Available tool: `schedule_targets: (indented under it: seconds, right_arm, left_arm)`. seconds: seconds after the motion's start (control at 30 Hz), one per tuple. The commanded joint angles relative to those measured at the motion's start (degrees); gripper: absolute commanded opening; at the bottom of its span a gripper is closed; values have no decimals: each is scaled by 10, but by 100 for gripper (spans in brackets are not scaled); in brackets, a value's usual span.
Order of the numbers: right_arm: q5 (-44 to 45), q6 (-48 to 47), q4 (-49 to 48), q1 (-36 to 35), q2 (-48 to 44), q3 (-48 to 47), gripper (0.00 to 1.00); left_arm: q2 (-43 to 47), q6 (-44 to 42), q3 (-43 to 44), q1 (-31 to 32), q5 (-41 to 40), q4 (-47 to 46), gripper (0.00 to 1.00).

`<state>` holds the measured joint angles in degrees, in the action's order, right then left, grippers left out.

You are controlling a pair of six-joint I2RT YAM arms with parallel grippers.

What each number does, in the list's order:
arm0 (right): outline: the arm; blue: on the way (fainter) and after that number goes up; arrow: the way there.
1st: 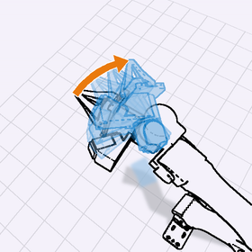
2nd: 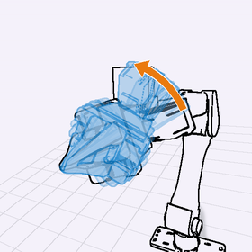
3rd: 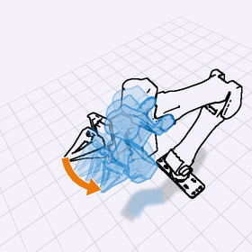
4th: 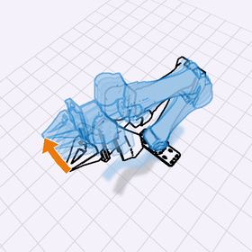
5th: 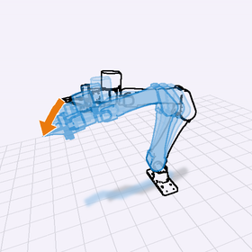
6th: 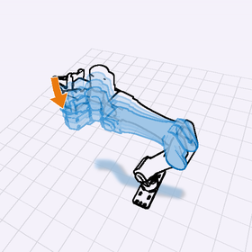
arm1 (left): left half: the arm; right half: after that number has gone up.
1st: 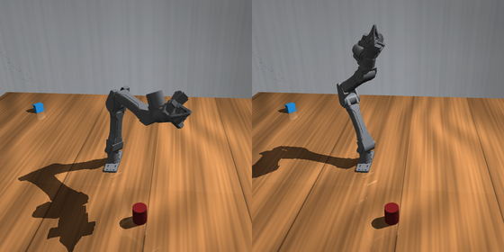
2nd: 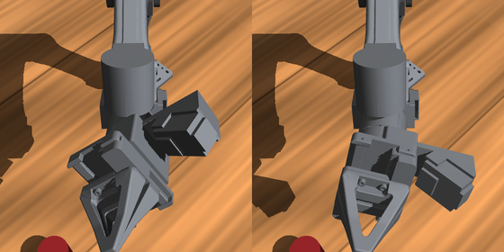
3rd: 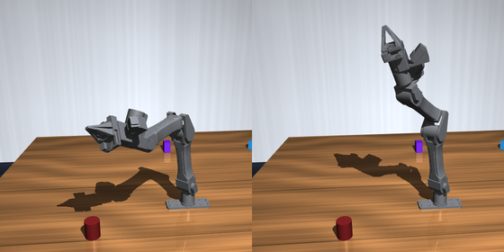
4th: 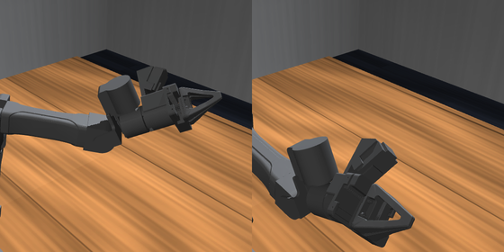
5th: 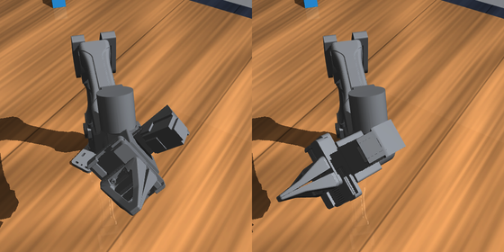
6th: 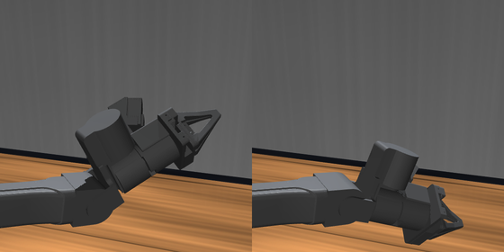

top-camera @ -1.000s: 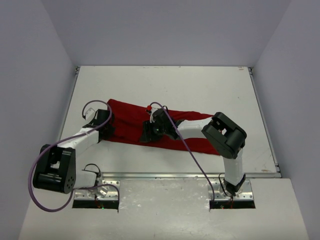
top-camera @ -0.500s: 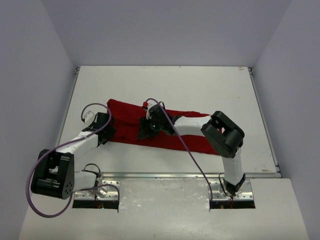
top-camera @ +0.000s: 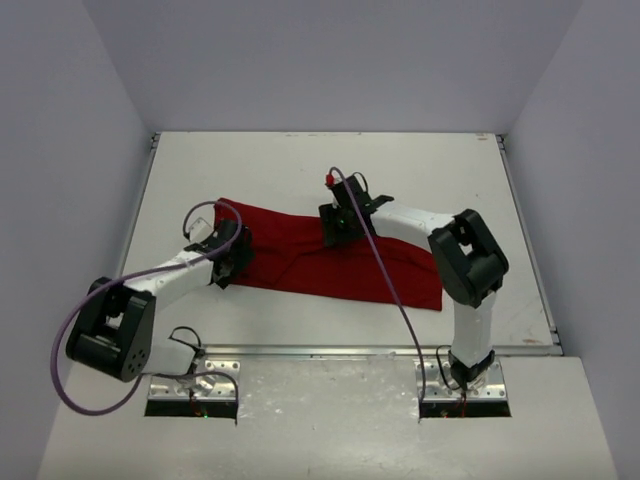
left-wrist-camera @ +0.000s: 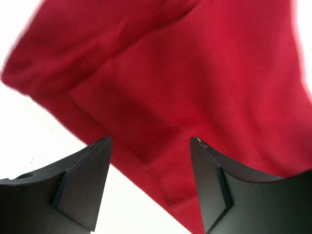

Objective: Fold and stack the t-shirts
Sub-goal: Fold the tshirt

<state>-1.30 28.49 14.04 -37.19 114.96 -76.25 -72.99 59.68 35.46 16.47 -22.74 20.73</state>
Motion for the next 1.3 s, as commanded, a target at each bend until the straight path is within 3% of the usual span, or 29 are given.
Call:
schedule_targets:
  seconds: [0.0,0.23,0.4,0.57,0.73,0.87,0.97,1.1,1.17,1.27]
  right_arm:
    - [62,-52,72,38,-91,95,61]
    - [147,-46,106,126,-112,145,63]
    - [91,-16,134,149,-53,143,63]
    - [-27,75,89,148,-90,221,61]
    - [-74,206,10,118,-181,308,63]
    - [-107,262,-48,74,-229,344,68]
    - [-133,295,-82,41,-229,346,69]
    - [-198,343,-165,30,-202,356,70]
    - [-222,350,-181,30,-192,347,71]
    - [-230,348,-180,30,-175,320,74]
  left_arm:
    - [-92,77,5,7,4,38,64]
    - [-218,93,50,7,-5,39,63]
    - [-338,59,196,4,-39,86,62]
    - [-441,-4,345,5,-53,108,62]
    - [-598,-92,602,5,-48,139,58]
    - [-740,-181,857,8,17,155,58]
    - [-806,-246,985,12,108,127,58]
    - [-805,-294,990,13,198,36,60]
    - [-804,-308,994,13,239,5,66]
    - [-799,-316,996,13,235,6,68]
